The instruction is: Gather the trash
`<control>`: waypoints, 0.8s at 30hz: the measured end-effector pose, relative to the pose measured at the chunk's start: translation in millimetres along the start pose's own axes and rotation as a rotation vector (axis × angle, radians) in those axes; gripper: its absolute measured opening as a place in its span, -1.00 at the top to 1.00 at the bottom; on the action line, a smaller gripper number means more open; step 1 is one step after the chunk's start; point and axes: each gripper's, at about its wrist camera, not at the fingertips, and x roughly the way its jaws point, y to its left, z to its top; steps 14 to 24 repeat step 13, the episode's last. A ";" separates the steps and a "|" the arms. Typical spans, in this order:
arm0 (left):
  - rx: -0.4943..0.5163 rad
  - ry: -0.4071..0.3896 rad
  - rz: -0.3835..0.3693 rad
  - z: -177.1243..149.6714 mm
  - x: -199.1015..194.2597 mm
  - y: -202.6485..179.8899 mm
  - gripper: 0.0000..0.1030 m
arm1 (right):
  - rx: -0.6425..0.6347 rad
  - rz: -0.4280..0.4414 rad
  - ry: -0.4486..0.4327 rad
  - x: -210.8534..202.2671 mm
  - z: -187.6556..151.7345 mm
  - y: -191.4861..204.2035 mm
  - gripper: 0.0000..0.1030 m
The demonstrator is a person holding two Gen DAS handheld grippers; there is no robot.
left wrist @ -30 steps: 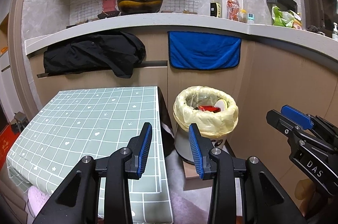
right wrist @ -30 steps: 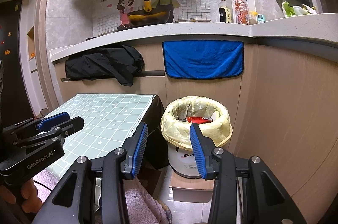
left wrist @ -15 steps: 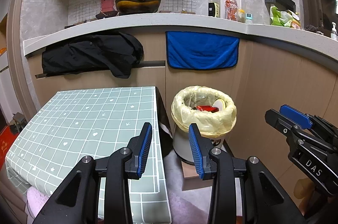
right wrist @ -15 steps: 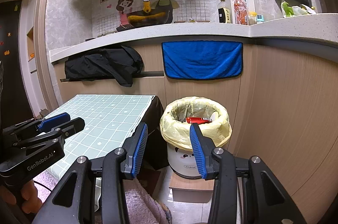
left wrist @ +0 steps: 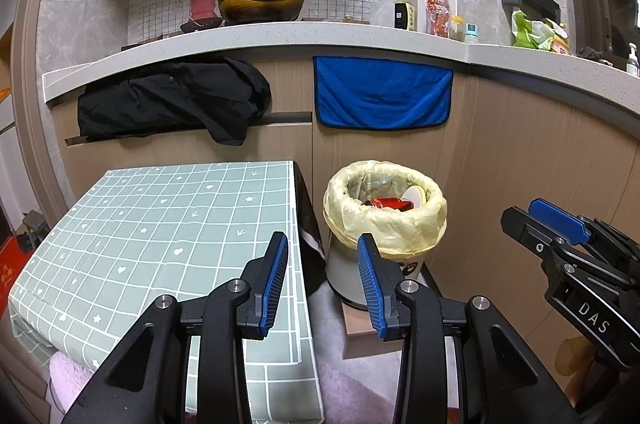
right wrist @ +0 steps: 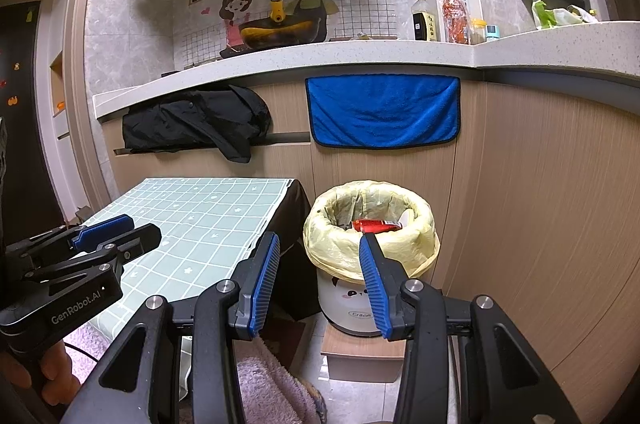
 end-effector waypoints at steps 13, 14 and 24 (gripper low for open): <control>-0.010 0.012 -0.004 1.5 2.4 3.4 0.27 | 0.012 0.006 0.020 3.3 -3.6 -0.5 0.23; -0.010 0.012 -0.004 1.5 2.4 3.4 0.27 | 0.012 0.006 0.020 3.3 -3.6 -0.5 0.23; -0.010 0.012 -0.004 1.5 2.4 3.4 0.27 | 0.012 0.006 0.020 3.3 -3.6 -0.5 0.23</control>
